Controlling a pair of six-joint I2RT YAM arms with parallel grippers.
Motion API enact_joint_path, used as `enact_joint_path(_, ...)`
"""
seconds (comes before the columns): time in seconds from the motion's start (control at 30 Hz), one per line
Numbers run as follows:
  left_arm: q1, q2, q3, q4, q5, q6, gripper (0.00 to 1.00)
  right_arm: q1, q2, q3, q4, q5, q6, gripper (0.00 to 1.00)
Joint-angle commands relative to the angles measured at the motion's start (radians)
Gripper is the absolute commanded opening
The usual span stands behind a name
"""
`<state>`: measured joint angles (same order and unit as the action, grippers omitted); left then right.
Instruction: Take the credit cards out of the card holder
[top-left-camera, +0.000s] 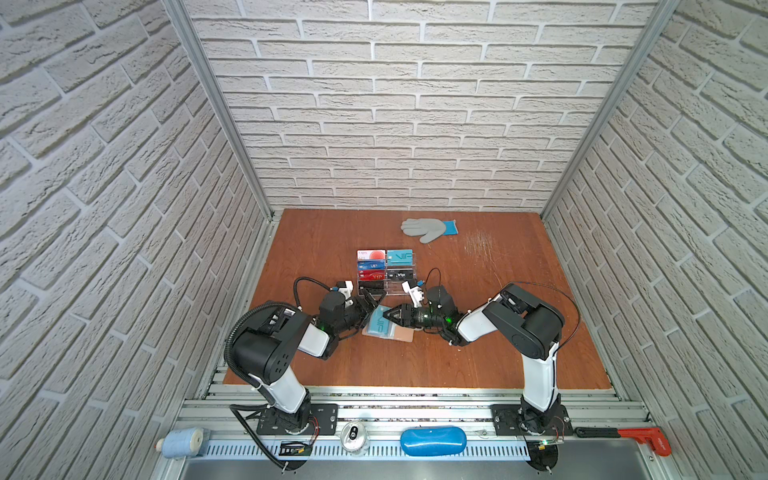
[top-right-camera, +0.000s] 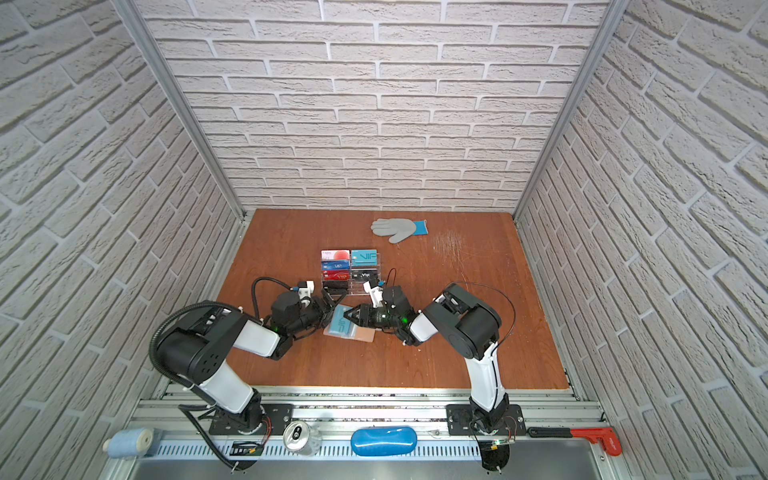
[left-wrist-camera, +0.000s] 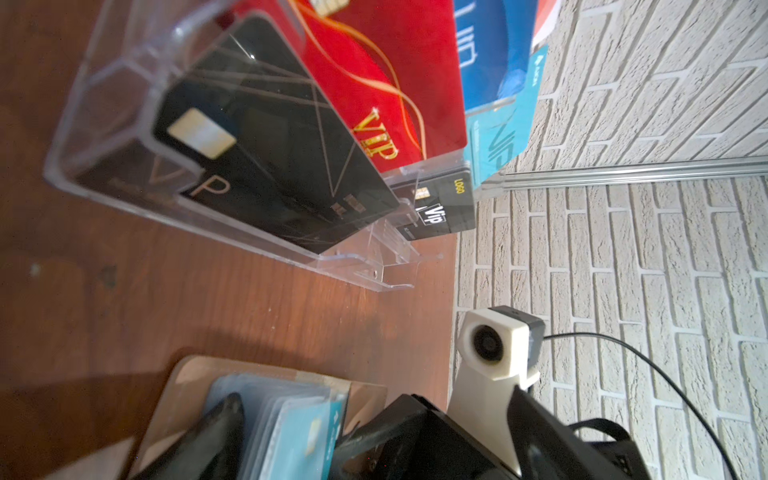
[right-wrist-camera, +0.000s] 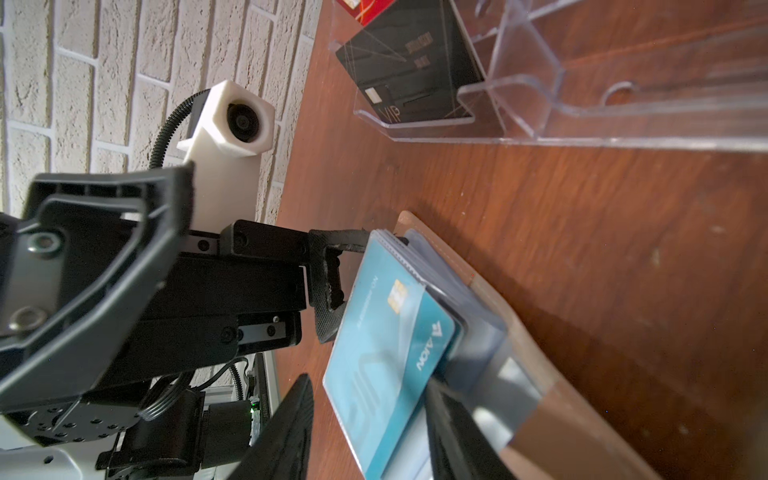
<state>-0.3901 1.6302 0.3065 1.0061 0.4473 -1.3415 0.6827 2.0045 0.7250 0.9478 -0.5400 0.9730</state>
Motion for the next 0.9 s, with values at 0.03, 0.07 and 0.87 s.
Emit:
enact_joint_path(0.03, 0.037, -0.115, 0.028, -0.289, 0.041, 0.086, 0.98, 0.020, 0.029, 0.007, 0.146, 0.007, 0.027, 0.42)
enact_joint_path(0.07, 0.043, -0.152, 0.039, -0.346, 0.041, 0.109, 0.98, 0.021, 0.031, 0.006, 0.147, 0.010, 0.026, 0.42)
enact_joint_path(0.87, 0.058, -0.426, 0.005, -0.667, 0.034, 0.214, 0.98, 0.045, 0.077, 0.005, 0.219, 0.023, 0.035, 0.36)
